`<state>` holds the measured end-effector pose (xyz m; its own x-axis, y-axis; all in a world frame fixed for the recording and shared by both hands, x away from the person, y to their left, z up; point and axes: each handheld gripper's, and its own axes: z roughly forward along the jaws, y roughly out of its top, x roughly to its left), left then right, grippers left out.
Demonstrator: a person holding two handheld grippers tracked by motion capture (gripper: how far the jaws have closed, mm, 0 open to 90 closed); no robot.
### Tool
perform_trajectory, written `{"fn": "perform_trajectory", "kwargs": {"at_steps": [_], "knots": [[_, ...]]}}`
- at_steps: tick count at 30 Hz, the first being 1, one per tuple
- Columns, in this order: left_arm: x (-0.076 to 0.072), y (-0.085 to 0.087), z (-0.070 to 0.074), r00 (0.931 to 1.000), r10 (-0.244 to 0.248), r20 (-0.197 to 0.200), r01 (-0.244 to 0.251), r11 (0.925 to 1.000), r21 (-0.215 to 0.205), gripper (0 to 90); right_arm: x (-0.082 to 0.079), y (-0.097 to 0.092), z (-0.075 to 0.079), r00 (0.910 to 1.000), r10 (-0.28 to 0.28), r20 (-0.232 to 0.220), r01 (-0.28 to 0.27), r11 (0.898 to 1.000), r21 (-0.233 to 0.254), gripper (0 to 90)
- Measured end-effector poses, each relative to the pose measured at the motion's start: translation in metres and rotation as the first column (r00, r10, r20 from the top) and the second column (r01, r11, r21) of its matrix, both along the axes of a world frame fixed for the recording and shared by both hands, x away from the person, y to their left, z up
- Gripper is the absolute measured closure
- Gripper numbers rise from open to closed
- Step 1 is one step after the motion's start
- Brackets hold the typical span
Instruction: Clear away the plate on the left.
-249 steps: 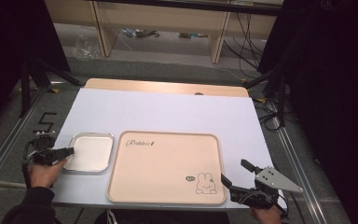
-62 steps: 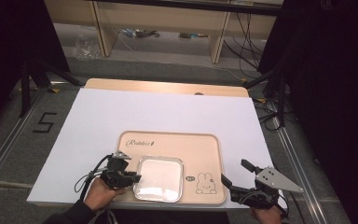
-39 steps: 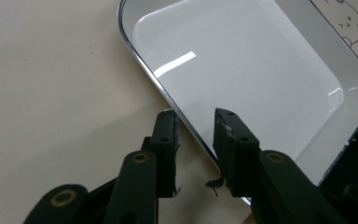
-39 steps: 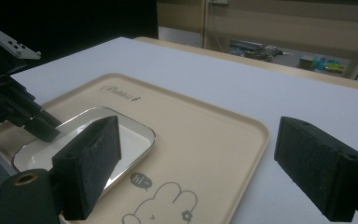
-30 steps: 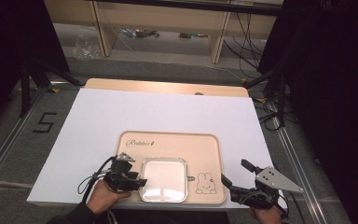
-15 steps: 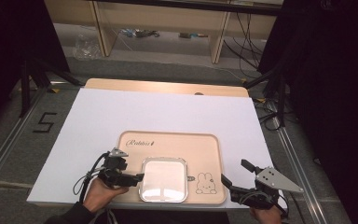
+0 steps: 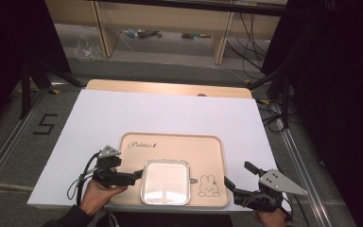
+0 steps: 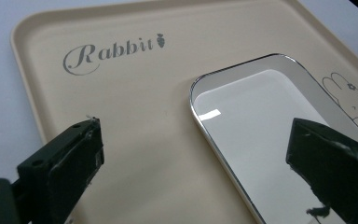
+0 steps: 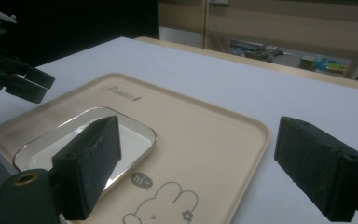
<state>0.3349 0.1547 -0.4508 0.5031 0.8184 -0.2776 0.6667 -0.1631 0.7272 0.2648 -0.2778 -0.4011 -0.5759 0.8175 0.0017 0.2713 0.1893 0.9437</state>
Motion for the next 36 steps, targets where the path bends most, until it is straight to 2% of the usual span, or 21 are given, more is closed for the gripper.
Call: {"fn": "perform_trajectory", "kwargs": {"at_steps": [1,7,8,14,17,19,22,24,25,28,32,36], "knots": [[-0.001,0.001,0.001,0.9999,-0.007,0.009,0.007,0.9999,0.008,3.3,0.000,0.000,0.000,1.0000,0.000,0.000,0.000,1.000,0.000,15.2],[-0.003,0.003,0.004,0.9989,-0.003,0.046,0.004,0.9999,-0.014,3.3,0.000,0.000,0.000,1.0000,0.000,0.000,0.000,1.000,0.000,15.2],[-0.004,0.003,0.006,0.9981,0.003,0.062,0.000,0.9992,-0.041,3.3,0.000,0.000,0.000,1.0000,0.000,0.001,0.000,1.000,0.000,15.2],[-0.007,0.010,0.010,0.9946,0.037,0.097,-0.030,0.9973,-0.067,3.4,0.000,0.000,0.000,1.0000,0.001,0.000,-0.001,1.000,0.001,15.2],[-0.008,0.011,0.011,0.9930,0.047,0.108,-0.041,0.9974,-0.059,3.3,0.000,0.000,0.000,1.0000,0.001,0.000,-0.001,1.000,0.000,15.2],[-0.010,0.014,0.012,0.9905,0.055,0.126,-0.050,0.9980,-0.038,3.3,0.000,0.000,0.000,1.0000,0.001,0.000,-0.001,1.000,0.000,15.2],[-0.011,0.015,0.014,0.9893,0.064,0.131,-0.061,0.9976,-0.033,1.1,0.000,0.000,0.000,1.0000,0.001,0.000,-0.001,1.000,0.000,15.2],[-0.012,0.016,0.015,0.9869,0.090,0.134,-0.086,0.9956,-0.037,0.0,0.000,0.000,0.000,1.0000,0.001,0.000,-0.001,1.000,0.000,15.2],[-0.012,0.017,0.016,0.9865,0.079,0.143,-0.075,0.9966,-0.034,0.0,0.000,0.000,0.000,1.0000,0.001,0.000,-0.001,1.000,0.001,15.2],[-0.015,0.017,0.017,0.9846,0.093,0.148,-0.088,0.9954,-0.037,0.0,0.000,0.000,0.000,1.0000,0.001,0.000,-0.001,1.000,0.001,15.2],[-0.019,0.019,0.019,0.9820,0.075,0.173,-0.073,0.9972,-0.017,0.0,0.000,0.000,0.000,1.0000,0.002,0.000,-0.002,1.000,0.001,15.2],[-0.022,0.020,0.020,0.9803,0.074,0.183,-0.070,0.9972,-0.028,0.0,0.000,0.000,0.000,1.0000,0.002,0.000,-0.002,1.000,0.001,15.2]]}}
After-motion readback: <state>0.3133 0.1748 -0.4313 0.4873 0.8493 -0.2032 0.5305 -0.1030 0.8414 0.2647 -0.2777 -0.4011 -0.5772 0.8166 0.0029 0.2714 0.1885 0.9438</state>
